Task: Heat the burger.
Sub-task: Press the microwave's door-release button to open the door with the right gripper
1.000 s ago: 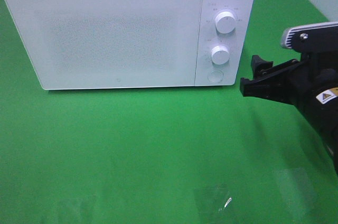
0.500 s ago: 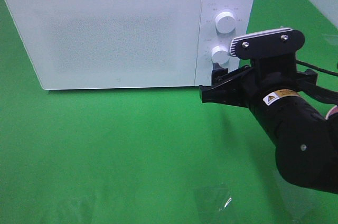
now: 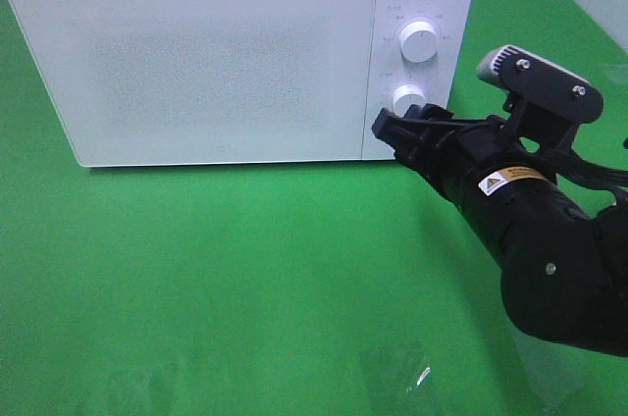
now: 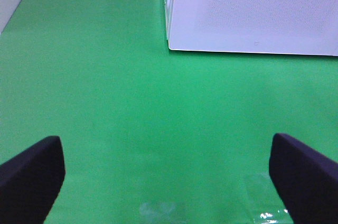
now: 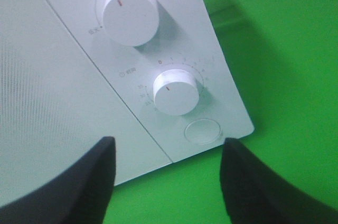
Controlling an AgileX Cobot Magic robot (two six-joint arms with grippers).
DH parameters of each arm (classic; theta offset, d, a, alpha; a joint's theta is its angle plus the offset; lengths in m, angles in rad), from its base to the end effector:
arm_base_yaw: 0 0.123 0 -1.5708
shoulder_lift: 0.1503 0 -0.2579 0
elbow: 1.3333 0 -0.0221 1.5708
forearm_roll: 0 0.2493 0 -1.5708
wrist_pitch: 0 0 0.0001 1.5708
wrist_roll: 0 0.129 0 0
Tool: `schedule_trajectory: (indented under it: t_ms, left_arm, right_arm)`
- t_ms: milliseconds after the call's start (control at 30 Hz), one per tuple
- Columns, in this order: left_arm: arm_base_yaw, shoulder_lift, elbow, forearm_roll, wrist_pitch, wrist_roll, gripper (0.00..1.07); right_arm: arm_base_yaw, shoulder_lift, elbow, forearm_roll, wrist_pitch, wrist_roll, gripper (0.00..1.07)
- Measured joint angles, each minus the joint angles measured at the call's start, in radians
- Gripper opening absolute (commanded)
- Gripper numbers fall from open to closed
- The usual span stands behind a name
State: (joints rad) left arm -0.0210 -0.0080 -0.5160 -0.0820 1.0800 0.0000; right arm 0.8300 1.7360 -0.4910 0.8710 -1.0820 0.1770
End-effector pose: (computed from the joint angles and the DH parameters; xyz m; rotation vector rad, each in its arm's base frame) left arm 0.0508 -0.0104 0.2627 0.0273 2.0385 -0.1111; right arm 0.2612 0.1566 0.1226 0.3795 1.7515 0.4071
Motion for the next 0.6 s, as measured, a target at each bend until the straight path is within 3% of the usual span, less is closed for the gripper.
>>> schedule_trajectory:
  t_ms: [133, 167, 267, 333, 400, 600]
  left_arm:
    - [0.000, 0.000, 0.000, 0.000, 0.000, 0.000, 1.00]
    - [0.000, 0.000, 0.000, 0.000, 0.000, 0.000, 1.00]
    - [0.000, 0.000, 0.000, 0.000, 0.000, 0.000, 1.00]
    - [0.000, 0.000, 0.000, 0.000, 0.000, 0.000, 1.00]
    - [0.000, 0.000, 0.000, 0.000, 0.000, 0.000, 1.00]
    - [0.000, 0.000, 0.000, 0.000, 0.000, 0.000, 1.00]
  right_arm:
    - [0.000, 0.000, 0.000, 0.000, 0.026, 0.206, 0.31]
    - [0.000, 0.000, 0.000, 0.000, 0.044, 0.352, 0.22]
    - [0.000, 0.001, 0.000, 0.000, 0.055, 0.496, 0.16]
    - [0.000, 0.003, 0.000, -0.001, 0.078, 0.737, 0.06]
    - [0.000, 0.003, 0.000, -0.004, 0.078, 0.782, 0.01]
    - [0.000, 0.003, 0.000, -0.050, 0.106, 0.960, 0.00]
